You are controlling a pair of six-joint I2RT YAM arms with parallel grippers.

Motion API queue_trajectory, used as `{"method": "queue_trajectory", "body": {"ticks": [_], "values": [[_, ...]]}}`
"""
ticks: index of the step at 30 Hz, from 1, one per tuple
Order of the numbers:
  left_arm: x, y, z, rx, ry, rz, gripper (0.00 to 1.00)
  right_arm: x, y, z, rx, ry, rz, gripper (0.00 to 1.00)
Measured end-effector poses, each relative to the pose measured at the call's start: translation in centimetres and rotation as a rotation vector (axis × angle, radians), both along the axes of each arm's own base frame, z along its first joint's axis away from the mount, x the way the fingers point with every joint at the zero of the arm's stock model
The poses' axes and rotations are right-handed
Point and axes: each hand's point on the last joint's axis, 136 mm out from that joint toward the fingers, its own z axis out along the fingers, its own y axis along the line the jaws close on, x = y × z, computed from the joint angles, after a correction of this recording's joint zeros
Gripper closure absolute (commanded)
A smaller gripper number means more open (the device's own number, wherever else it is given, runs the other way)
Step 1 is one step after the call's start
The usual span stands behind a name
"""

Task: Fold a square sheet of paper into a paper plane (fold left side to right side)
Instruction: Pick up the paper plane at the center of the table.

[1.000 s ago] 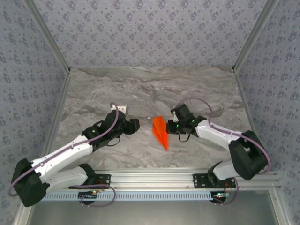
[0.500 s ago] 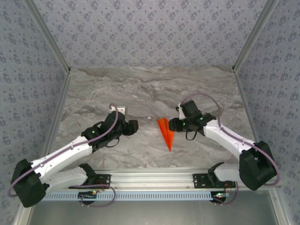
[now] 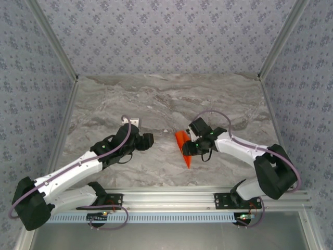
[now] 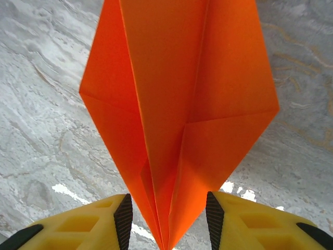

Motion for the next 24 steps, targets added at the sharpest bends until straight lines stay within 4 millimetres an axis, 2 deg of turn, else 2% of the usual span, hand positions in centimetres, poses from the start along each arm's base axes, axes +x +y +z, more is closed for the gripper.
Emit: {"method": "queue_trajectory", "body": {"ticks": [8, 15, 18, 22, 24], "values": [[0.0, 0.0, 0.0, 0.0, 0.001, 0.0, 0.3, -0.3, 0.5, -1.0, -0.012, 0.029, 0.019, 0.57], [0.0, 0.0, -0.1, 0.001, 0.002, -0.001, 0.3, -0.5, 1.2, -1.9, -0.031, 0.045, 0.037, 0.65], [0.0, 0.0, -0.1, 0.001, 0.002, -0.001, 0.29, -0.3, 1.5, -2.4, -0.053, 0.045, 0.045, 0.72], [-0.1, 0.0, -0.1, 0.001, 0.004, -0.003, 0.29, 0.2, 1.8, -3.2, -0.079, 0.051, 0.035, 0.9], [-0.2, 0.0, -0.1, -0.002, 0.009, -0.008, 0.26, 1.0, 1.9, -2.9, -0.086, 0.043, 0.019, 0.91]]}}
